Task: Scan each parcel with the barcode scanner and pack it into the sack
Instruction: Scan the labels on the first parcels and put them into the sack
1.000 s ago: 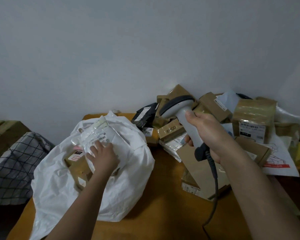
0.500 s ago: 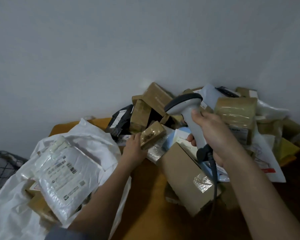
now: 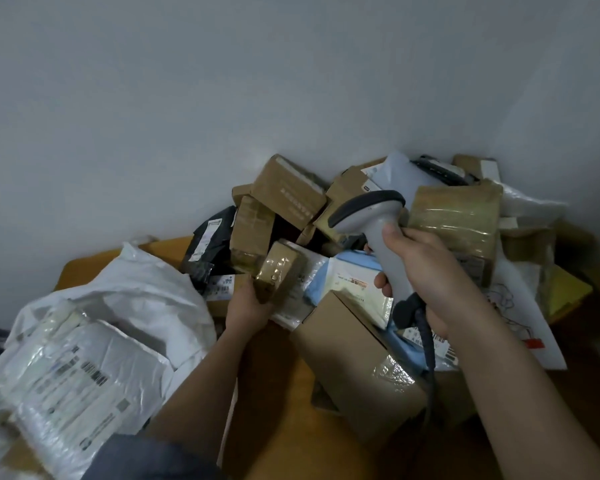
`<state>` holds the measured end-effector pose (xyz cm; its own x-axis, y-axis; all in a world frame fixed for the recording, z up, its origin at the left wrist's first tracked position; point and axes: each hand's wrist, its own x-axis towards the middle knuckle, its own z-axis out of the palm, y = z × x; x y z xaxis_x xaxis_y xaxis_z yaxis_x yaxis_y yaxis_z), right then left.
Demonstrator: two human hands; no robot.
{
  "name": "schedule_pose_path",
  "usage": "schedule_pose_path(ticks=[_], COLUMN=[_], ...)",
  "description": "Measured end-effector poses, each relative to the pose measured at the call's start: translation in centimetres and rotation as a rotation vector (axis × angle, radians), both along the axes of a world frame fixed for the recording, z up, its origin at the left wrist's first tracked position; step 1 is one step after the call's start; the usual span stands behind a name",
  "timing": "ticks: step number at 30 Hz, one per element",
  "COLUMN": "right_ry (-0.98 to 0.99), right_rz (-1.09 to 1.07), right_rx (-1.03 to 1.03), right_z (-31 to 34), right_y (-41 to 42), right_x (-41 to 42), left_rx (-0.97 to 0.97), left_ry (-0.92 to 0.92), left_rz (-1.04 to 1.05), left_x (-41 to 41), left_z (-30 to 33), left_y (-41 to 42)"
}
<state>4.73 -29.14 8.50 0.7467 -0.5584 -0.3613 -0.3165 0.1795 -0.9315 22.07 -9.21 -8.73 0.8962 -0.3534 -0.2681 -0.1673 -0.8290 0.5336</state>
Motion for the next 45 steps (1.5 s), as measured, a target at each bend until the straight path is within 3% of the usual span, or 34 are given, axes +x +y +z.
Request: schedule_pose_path(ticks=[4, 6, 11, 16, 20, 25, 28, 31, 33, 35, 38, 42, 45], right_ry=[-0.037, -0.062, -0.129, -0.146, -0.126, -0.126, -0.134, -0.138, -0.103, -0.071, -0.077, -0.091, -0.131], right_rz=[-0.029, -0.051, -0.094, -0.172, -0.165, -0.146, -0.152, -0.139, -0.087, -0.007, 0.120, 0.221, 0.190], right_rx=[0.039, 0.064, 0.099, 0.138, 0.146, 0.169, 0.146, 0.085, -0.029, -0.150, -0.267, -0.373, -0.318], right_z=[0.1, 0.2, -0.1, -0.3, -0.6, -0.5, -0.3, 0.1, 0.5, 1.0, 1.9, 2.2, 2.2], right_y=[0.6, 1.2, 2.6, 3.6, 4.3, 5.6, 6.4, 6.9, 7.1, 7.3, 8.0, 8.8, 9.0], right_x=[-0.3, -0.5, -1.3, -2.7, -3.8, -4.5, -4.7, -4.9, -5.1, -5.4, -5.9, -6.6, -7.0], left_rx=[-0.266, -0.354, -0.530, -0.449, -0.400, -0.429, -0.464, -0.618, -0.659, -0.608, -0.375, -0.371, -0.339], left_ry=[0.217, 0.185, -0.066, -0.523, -0.764, -0.886, -0.843, -0.716, -0.648, -0.551, -0.380, -0.068, -0.106], left_rz=[0.075, 0.071, -0.096, -0.307, -0.375, -0.398, -0.272, -0.063, -0.076, -0.199, -0.358, -0.295, -0.167], left_x=[-0.6, -1.6, -4.1, -6.7, -8.6, -10.7, -11.2, -11.9, -12.4, -12.7, -13.0, -13.7, -14.1], left_z=[1.8, 3.1, 6.9, 9.5, 11.1, 12.8, 13.2, 14.1, 14.9, 15.4, 15.4, 14.9, 14.5], left_y=[0.7, 1.0, 1.8, 2.9, 3.6, 4.6, 5.4, 6.3, 7.0, 7.5, 7.8, 8.1, 8.5])
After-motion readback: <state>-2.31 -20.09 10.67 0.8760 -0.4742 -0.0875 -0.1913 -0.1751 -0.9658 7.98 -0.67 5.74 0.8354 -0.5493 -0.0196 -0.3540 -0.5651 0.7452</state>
